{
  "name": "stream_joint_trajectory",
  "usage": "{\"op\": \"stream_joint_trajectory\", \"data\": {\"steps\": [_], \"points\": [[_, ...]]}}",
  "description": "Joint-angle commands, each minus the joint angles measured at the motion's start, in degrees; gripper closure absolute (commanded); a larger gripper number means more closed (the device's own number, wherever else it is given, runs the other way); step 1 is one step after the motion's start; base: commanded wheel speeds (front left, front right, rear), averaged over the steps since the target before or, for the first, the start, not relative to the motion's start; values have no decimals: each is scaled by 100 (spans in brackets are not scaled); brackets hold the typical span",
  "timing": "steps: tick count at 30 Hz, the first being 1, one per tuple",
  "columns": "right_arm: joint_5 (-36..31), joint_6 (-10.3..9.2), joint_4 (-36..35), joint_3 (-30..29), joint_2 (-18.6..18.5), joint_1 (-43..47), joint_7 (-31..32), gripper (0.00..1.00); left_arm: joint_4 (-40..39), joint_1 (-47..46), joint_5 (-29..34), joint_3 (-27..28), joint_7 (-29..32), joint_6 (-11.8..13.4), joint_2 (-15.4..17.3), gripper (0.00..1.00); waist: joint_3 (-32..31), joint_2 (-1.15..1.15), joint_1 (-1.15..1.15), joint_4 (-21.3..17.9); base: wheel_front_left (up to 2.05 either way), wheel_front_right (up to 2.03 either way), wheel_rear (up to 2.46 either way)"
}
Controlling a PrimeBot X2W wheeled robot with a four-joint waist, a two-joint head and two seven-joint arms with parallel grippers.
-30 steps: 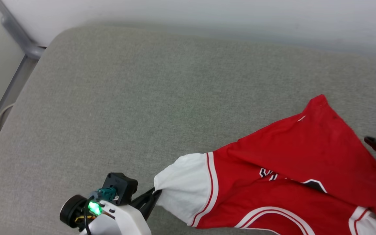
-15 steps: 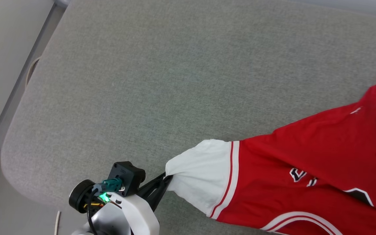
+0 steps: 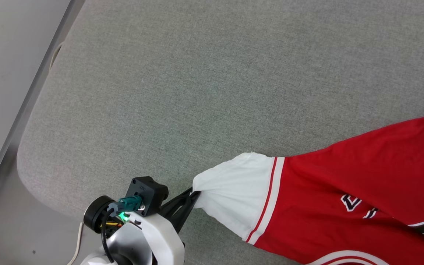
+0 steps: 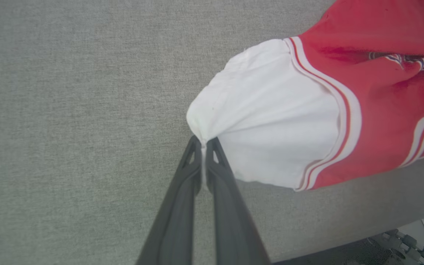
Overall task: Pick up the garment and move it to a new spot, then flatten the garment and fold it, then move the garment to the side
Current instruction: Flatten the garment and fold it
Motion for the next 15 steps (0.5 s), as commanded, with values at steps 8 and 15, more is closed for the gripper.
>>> {"op": "stream_joint_trajectory", "data": {"steps": [8,15], "points": [[78,-4,414,185,38,73,103,82,45,-69,-33,13,-84,-7,-26,100,89,0,-1,78,0,0,0],[112,-5,454,98,64,186,77,100,84,-107,-29,41,-111,19,3,100,15,0,-1,17,0,0,0]]}}
